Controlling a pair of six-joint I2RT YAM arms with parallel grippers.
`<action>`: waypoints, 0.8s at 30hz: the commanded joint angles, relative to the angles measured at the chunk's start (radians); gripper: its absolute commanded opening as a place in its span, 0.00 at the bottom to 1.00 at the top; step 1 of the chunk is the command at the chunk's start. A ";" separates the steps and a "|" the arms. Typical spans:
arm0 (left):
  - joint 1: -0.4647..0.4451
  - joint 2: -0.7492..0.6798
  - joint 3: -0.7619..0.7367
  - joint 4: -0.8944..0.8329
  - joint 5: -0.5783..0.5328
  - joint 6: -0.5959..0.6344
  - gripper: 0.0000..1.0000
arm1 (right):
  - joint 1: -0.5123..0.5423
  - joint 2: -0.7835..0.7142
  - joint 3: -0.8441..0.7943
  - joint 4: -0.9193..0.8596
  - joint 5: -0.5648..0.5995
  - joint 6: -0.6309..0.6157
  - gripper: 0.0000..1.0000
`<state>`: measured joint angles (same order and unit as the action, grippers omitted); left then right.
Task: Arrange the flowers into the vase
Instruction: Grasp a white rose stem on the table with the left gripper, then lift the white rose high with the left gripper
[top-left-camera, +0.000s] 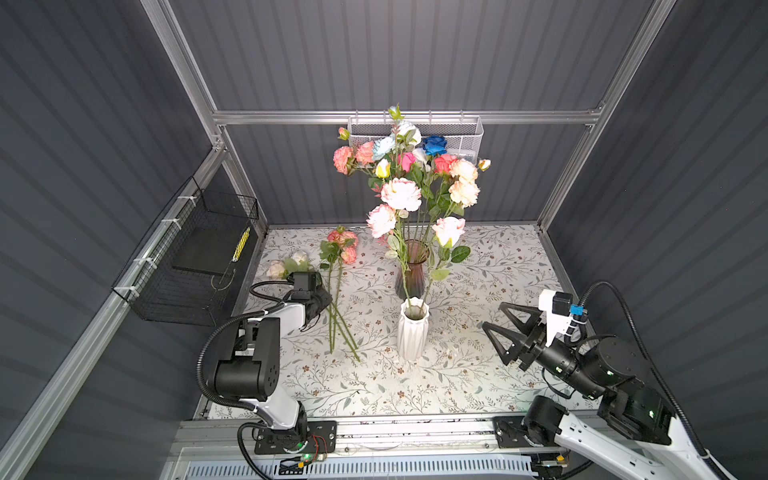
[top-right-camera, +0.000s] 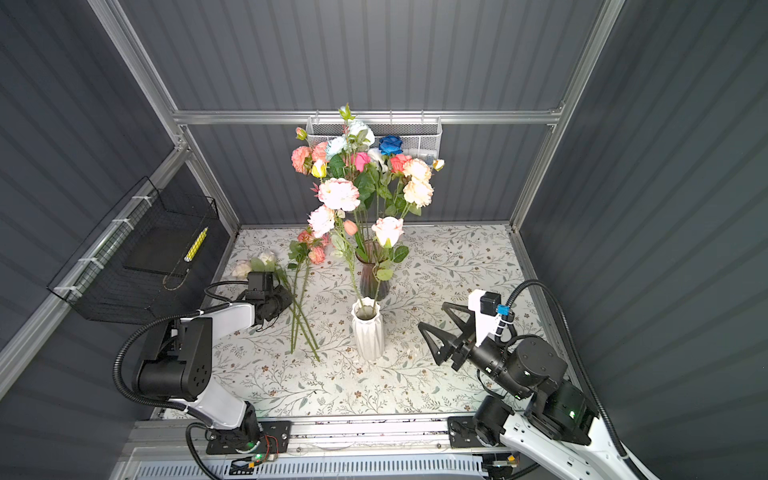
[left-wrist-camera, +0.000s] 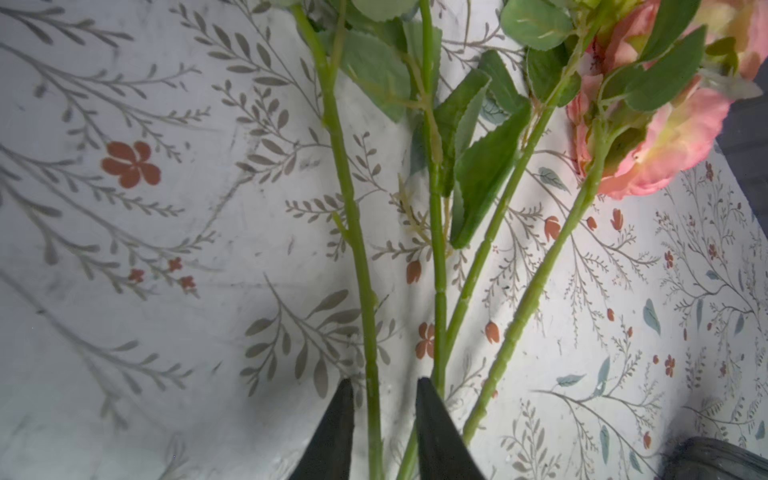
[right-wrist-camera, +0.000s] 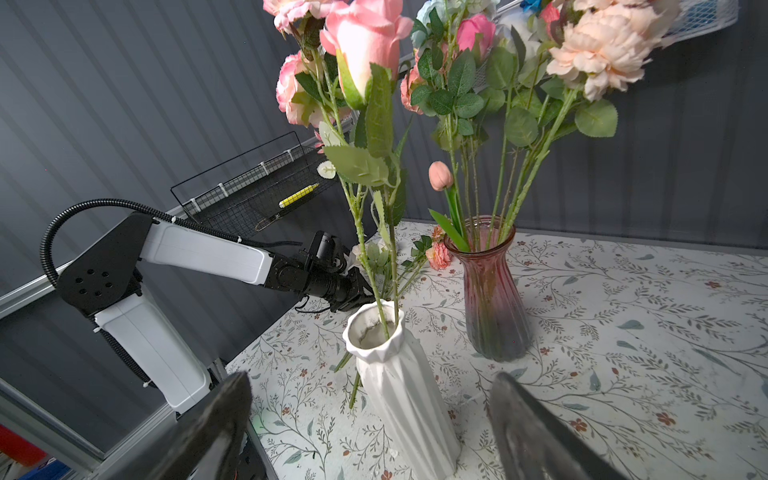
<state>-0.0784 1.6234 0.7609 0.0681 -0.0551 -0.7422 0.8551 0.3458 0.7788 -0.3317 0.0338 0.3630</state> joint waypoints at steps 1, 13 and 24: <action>0.006 0.023 -0.013 -0.011 -0.025 -0.012 0.27 | -0.004 -0.014 0.002 -0.011 0.012 0.005 0.91; 0.006 0.033 -0.025 0.022 -0.002 -0.008 0.01 | -0.004 -0.021 0.005 -0.015 0.015 0.014 0.91; 0.006 -0.305 0.000 -0.159 -0.041 0.045 0.00 | -0.004 -0.018 0.003 -0.008 0.028 0.011 0.92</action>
<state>-0.0776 1.3945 0.7357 0.0051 -0.0711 -0.7353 0.8551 0.3389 0.7788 -0.3466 0.0463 0.3672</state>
